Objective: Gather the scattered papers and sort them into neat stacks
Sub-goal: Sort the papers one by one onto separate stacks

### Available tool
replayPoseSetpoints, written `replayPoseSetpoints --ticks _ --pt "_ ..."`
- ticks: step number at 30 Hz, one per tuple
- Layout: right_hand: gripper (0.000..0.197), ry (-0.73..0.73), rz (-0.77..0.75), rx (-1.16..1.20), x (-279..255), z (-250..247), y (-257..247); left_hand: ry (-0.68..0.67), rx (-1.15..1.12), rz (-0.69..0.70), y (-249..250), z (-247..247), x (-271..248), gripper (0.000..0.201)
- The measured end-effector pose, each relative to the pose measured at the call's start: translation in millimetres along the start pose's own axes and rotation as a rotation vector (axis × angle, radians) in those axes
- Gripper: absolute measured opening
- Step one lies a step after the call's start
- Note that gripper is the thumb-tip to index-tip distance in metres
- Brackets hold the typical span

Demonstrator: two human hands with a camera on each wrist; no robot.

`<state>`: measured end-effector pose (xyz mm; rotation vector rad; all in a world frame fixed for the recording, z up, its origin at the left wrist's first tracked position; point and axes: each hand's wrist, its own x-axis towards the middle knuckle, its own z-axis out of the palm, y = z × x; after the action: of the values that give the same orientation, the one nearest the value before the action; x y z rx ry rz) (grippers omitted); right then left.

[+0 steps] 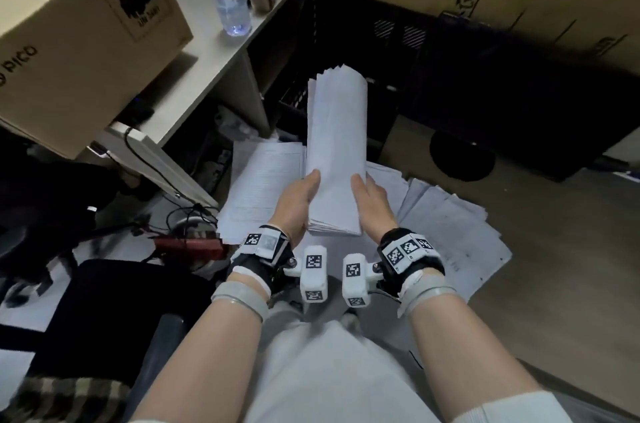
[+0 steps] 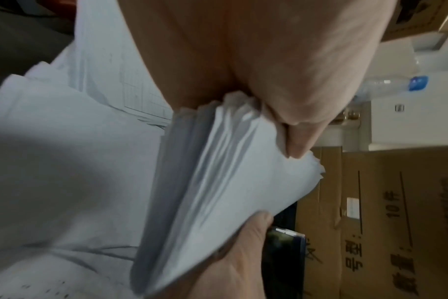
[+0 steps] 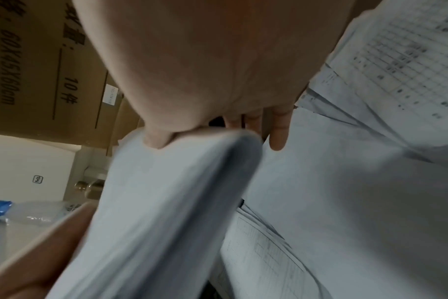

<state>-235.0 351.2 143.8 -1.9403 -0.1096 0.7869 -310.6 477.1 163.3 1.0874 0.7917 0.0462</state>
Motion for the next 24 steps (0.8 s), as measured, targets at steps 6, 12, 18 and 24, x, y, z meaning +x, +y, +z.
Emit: replayPoseSetpoints --ticks 6,12,18,24 --pt "0.058 0.125 -0.123 -0.062 13 2 -33 -0.117 0.074 -0.064 19 -7 25 0.037" --pt "0.06 0.009 -0.051 0.203 13 16 -54 -0.2 0.059 -0.12 35 -18 43 0.026" --pt "0.092 0.027 -0.065 0.316 3 22 -51 -0.357 0.057 -0.153 44 -18 48 0.032" --pt "0.12 0.071 -0.073 0.234 -6 8 -43 -0.527 0.111 -0.171 46 -5 42 0.035"
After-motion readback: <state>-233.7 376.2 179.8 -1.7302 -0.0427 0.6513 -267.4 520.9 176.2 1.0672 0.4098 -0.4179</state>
